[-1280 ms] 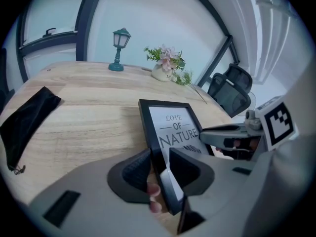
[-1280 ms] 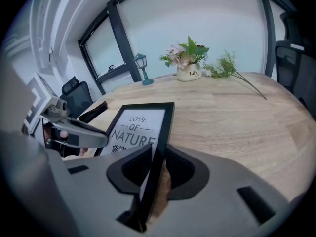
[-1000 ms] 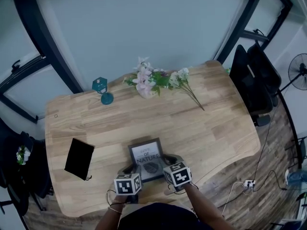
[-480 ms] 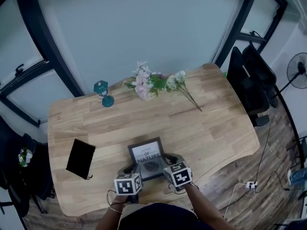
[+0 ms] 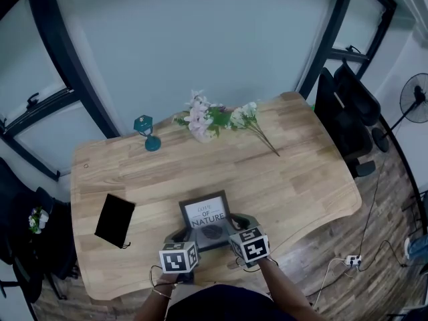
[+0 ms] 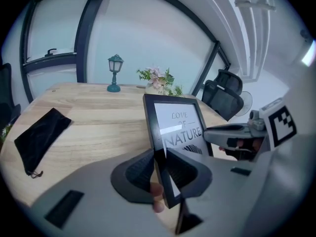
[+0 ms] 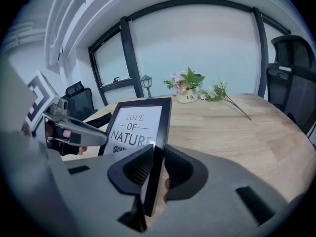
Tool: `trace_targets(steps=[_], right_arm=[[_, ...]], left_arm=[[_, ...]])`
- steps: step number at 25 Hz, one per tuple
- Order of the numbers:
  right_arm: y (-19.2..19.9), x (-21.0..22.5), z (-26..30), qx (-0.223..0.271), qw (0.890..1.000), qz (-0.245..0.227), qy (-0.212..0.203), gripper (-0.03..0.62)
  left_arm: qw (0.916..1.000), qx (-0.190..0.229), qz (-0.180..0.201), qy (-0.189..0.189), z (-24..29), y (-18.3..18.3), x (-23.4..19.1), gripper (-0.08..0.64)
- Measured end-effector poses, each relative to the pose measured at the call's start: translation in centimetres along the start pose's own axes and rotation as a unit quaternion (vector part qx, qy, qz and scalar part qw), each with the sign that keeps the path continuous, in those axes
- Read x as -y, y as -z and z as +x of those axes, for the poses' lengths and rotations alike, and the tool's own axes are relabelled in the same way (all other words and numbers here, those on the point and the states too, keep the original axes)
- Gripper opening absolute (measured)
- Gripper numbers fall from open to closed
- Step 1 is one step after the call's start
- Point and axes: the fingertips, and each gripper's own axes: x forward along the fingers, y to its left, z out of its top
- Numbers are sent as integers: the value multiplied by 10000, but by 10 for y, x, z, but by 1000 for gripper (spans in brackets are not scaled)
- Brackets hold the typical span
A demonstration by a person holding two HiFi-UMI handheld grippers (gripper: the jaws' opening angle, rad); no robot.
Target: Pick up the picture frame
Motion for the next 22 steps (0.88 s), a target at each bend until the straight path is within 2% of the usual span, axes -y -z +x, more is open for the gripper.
trace_targets(steps=[22], right_arm=[[-14,-20,-70,723,9973,-61,99,72]], left_arm=[[9966,733,369,-83,-69,-13,32,71]])
